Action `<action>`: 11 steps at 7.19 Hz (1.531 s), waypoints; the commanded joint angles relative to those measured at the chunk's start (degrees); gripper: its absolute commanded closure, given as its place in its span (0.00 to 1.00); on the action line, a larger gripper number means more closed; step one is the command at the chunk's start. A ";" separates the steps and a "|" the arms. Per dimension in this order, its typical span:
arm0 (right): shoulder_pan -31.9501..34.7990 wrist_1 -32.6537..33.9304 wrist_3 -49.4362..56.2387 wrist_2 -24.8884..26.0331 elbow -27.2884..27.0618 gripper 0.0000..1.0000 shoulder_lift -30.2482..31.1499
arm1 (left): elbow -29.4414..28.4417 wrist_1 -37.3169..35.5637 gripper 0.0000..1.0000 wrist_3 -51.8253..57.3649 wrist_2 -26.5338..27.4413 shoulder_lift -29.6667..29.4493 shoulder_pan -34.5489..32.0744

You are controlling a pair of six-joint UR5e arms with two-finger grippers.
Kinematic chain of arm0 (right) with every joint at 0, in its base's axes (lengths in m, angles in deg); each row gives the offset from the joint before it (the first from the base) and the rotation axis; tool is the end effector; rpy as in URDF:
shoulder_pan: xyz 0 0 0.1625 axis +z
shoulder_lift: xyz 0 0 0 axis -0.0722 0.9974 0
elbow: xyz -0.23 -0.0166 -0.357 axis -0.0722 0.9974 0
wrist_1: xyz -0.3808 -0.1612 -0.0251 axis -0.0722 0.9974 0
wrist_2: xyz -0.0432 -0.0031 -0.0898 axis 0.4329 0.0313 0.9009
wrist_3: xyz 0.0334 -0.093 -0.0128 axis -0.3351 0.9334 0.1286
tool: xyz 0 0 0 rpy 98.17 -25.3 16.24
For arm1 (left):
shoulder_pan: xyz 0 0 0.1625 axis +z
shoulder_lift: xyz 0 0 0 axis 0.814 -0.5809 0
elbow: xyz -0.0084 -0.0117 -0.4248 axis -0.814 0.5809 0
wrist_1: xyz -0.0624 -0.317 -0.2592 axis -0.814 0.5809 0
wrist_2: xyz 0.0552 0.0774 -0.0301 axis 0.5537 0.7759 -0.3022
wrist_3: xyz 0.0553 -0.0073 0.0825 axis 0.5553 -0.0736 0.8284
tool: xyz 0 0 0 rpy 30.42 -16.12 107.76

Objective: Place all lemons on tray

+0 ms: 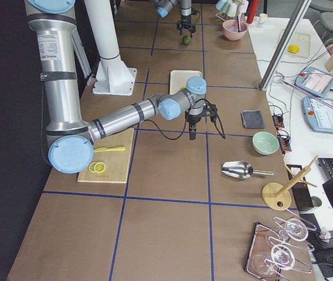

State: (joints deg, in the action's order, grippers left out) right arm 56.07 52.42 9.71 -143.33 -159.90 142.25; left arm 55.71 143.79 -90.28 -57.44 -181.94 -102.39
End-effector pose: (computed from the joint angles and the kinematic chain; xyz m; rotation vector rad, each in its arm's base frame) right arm -0.1977 -0.4953 0.4644 0.0521 -0.7891 0.0152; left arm 0.2964 -0.4576 0.4823 -0.3612 0.7777 -1.0815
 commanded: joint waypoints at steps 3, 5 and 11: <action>0.00 0.02 0.00 2.77 -0.45 0.00 -0.03 | -1.58 -0.17 0.00 -1.27 0.36 0.10 0.36; 0.00 -0.06 0.00 3.22 -0.54 0.00 -0.03 | -3.07 -0.17 0.00 -2.14 0.36 -0.07 0.53; 0.00 -0.07 -0.09 4.37 -0.71 0.00 -0.21 | -5.62 0.35 0.00 -2.41 1.06 -0.86 0.62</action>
State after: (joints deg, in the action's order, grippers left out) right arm 56.07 52.35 9.66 -138.98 -160.61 142.04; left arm 50.73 143.96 -92.91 -56.79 -182.80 -101.78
